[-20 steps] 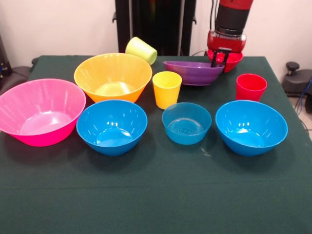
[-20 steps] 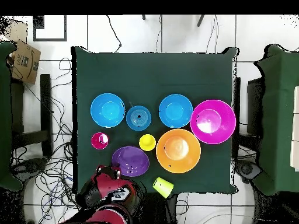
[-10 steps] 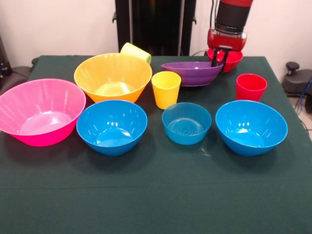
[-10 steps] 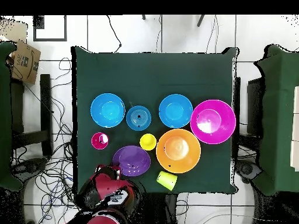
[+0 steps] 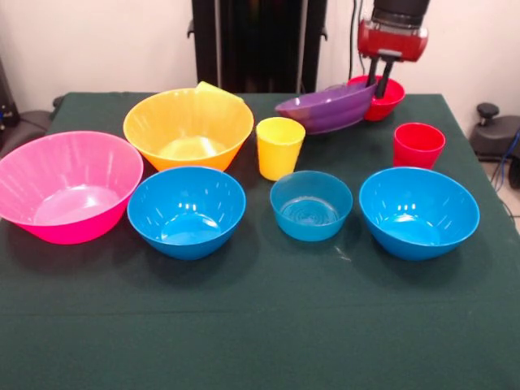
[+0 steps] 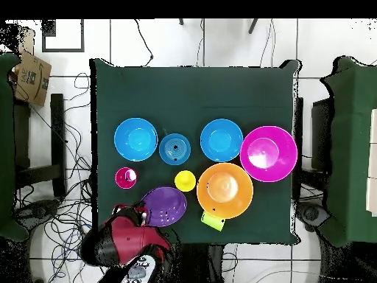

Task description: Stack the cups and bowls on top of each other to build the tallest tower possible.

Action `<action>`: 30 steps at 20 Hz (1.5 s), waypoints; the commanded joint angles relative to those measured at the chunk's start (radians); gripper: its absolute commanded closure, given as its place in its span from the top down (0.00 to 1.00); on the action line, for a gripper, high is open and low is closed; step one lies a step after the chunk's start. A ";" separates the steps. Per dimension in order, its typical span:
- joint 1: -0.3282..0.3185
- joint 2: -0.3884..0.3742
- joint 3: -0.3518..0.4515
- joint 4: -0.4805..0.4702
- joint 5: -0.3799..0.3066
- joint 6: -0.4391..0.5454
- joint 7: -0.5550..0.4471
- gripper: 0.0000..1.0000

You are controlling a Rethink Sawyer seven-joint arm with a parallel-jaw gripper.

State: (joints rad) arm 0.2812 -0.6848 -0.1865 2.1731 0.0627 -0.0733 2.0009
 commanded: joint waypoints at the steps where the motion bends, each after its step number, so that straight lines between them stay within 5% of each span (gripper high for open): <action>1: 0.032 -0.122 0.021 -0.012 0.053 0.205 0.150 0.00; 12: 0.055 -0.191 -0.021 -0.048 0.047 0.346 0.150 0.00; 30: -0.013 -0.270 -0.001 -0.220 0.005 0.617 0.091 0.00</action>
State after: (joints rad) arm 0.2923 -0.9607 -0.2379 2.0552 0.0663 0.4162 2.0009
